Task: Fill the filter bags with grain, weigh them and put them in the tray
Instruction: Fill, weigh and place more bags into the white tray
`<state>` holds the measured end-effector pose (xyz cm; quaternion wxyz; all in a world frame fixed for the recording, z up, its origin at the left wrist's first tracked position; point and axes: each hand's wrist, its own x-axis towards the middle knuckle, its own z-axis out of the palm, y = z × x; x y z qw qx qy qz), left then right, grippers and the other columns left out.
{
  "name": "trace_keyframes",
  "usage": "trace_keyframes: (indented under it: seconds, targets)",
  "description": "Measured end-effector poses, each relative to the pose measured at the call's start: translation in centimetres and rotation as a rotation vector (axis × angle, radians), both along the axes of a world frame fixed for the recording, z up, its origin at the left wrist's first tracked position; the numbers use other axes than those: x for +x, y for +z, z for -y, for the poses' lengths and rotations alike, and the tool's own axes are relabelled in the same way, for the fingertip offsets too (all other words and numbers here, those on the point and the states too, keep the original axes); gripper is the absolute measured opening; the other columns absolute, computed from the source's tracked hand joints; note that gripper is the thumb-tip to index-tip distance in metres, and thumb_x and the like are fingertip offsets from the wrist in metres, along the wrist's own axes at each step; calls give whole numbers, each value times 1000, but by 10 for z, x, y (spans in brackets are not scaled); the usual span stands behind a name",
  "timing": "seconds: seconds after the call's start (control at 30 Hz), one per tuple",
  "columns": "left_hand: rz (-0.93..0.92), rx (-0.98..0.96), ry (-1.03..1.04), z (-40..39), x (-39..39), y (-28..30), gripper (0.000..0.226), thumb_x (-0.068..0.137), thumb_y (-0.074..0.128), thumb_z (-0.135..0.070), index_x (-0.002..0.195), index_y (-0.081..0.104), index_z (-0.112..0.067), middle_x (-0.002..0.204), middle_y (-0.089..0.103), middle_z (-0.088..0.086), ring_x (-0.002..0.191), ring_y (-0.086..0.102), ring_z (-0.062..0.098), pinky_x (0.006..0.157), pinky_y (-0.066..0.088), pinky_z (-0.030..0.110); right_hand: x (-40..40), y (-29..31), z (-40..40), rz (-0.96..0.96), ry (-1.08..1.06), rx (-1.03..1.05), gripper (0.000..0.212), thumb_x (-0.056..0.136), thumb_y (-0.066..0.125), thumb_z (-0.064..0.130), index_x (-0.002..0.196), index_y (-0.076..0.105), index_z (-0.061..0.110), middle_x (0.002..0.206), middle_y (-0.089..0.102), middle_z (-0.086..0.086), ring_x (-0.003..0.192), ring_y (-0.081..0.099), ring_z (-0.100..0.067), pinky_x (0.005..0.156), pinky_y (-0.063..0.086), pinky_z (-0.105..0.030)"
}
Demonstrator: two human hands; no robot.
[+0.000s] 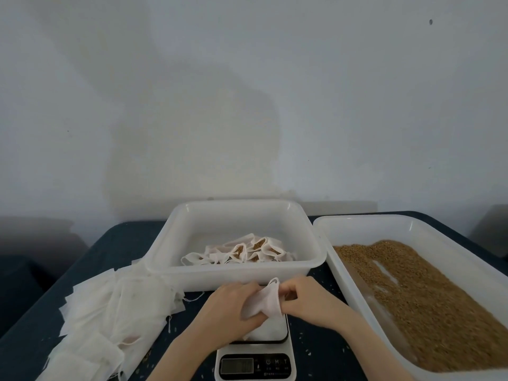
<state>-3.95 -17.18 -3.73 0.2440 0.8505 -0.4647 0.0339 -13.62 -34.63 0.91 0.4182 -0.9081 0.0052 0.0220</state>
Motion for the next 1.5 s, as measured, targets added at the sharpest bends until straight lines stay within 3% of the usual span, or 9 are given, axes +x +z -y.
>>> trace_keyframes:
  seconds: [0.2, 0.3, 0.43, 0.6, 0.73, 0.9, 1.13, 1.3, 1.5]
  targets:
    - [-74, 25, 3, 0, -3, 1, 35, 78, 45, -68, 88, 53, -36, 79, 53, -15, 73, 47, 2, 59, 32, 16, -1, -1, 5, 11, -35, -66, 9, 82, 66, 39, 81, 73, 45, 80, 69, 3, 69, 56, -12, 71, 48, -33]
    - [-117, 17, 12, 0, -2, 0, 28, 79, 50, -67, 81, 49, -38, 77, 53, -14, 71, 47, 3, 59, 33, 18, -5, 2, 9, 62, -23, -92, 31, 86, 66, 33, 66, 66, 56, 75, 66, 8, 64, 52, -10, 65, 43, -29]
    - [-148, 23, 26, 0, 0, -1, 24, 80, 54, -63, 88, 51, -40, 82, 57, -16, 74, 50, 2, 61, 36, 17, -16, 17, 21, 123, -108, -121, 16, 87, 67, 33, 82, 71, 48, 91, 70, 17, 84, 61, 3, 75, 48, -14]
    - [-134, 50, 23, 5, -1, 2, 22, 80, 55, -63, 89, 46, -45, 80, 52, -24, 74, 49, -4, 61, 32, 13, -38, 36, 72, 169, -313, -266, 11, 88, 63, 40, 81, 67, 48, 81, 70, 21, 75, 62, 6, 68, 48, -12]
    - [-123, 53, 9, 16, -5, 4, 24, 81, 55, -63, 90, 48, -42, 79, 54, -23, 72, 49, -6, 59, 32, 12, -62, 21, 131, -77, -483, -527, 17, 92, 58, 42, 79, 64, 35, 92, 65, 21, 58, 61, 4, 57, 51, -17]
    - [-103, 106, -10, 37, -11, 3, 22, 83, 53, -62, 89, 45, -43, 85, 55, -21, 75, 49, -4, 61, 33, 13, -77, -12, 166, -500, -324, -638, 30, 92, 55, 52, 100, 62, 24, 89, 60, 13, 75, 58, -1, 61, 48, -14]
    - [1, 142, -19, 57, -15, -7, 47, 74, 40, -75, 99, 55, -38, 87, 58, -23, 76, 49, -9, 63, 39, 12, -69, -31, 165, -463, -335, -486, 51, 88, 60, 45, 113, 64, 1, 103, 69, -14, 74, 56, -22, 64, 38, -27]
    - [-17, 106, -38, 59, -13, -10, 43, 76, 45, -73, 91, 55, -34, 84, 60, -18, 76, 53, -2, 71, 46, 19, -64, -29, 168, -495, -313, -468, 31, 92, 52, 43, 81, 53, 14, 69, 41, 14, 51, 45, -4, 48, 35, -17]
    - [9, 103, -44, 57, -13, -10, 48, 74, 41, -74, 91, 56, -32, 85, 59, -17, 78, 53, -1, 70, 44, 18, -88, -8, 216, -487, -402, -705, 25, 86, 64, 21, 103, 45, 23, 99, 56, 6, 80, 57, -6, 68, 52, -18]
